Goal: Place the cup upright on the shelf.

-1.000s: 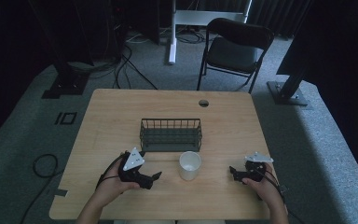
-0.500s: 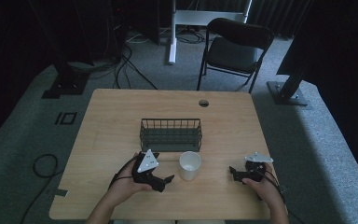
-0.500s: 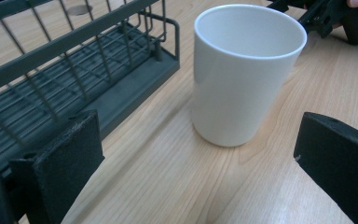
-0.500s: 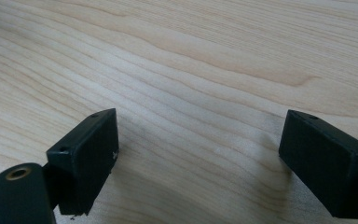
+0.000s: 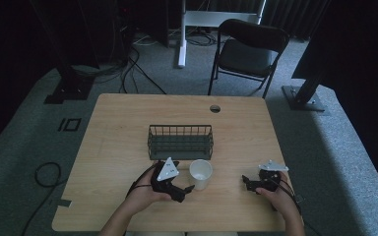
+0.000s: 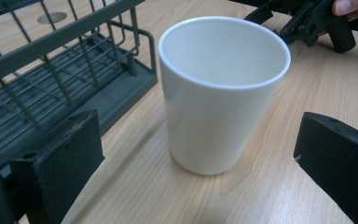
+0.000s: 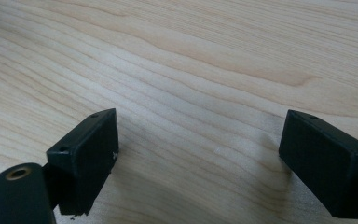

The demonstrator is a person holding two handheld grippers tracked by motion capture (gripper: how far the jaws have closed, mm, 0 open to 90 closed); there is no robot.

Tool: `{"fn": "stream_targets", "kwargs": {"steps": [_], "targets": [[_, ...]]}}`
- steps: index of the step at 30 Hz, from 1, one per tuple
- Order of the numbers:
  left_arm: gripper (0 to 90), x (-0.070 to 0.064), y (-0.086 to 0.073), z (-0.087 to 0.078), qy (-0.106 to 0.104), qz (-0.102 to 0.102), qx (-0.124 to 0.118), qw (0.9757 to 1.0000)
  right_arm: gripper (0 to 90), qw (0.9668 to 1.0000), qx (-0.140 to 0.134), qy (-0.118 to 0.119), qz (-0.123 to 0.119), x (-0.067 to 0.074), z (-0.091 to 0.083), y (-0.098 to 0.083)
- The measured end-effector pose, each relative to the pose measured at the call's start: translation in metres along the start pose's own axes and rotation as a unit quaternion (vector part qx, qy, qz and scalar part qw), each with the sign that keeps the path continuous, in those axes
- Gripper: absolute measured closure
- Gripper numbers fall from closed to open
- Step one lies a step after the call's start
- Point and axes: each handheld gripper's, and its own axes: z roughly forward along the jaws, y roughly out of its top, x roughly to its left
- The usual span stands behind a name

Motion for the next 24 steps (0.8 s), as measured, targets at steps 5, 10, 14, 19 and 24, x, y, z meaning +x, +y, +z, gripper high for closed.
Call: {"fn": "stream_targets", "kwargs": {"steps": [5, 10, 14, 19, 24], "targets": [[1.4, -0.003, 0.006, 0.007, -0.002, 0.004, -0.003, 1.0, 11.5, 1.0, 0.0, 0.0, 0.0, 0.0, 0.0, 0.0], [1.4, -0.008, 0.007, 0.015, -0.009, 0.005, -0.004, 0.9999, 11.5, 1.0, 0.0, 0.0, 0.0, 0.0, 0.0, 0.0], [1.4, -0.01, 0.01, 0.022, -0.014, 0.006, -0.002, 0.9999, 11.5, 1.0, 0.0, 0.0, 0.0, 0.0, 0.0, 0.0], [1.4, -0.01, 0.016, 0.029, -0.019, -0.001, -0.009, 0.9998, 11.5, 1.0, 0.0, 0.0, 0.0, 0.0, 0.0, 0.0], [1.4, -0.007, 0.018, 0.033, -0.016, -0.004, -0.011, 0.9998, 11.5, 1.0, 0.0, 0.0, 0.0, 0.0, 0.0, 0.0]]}}
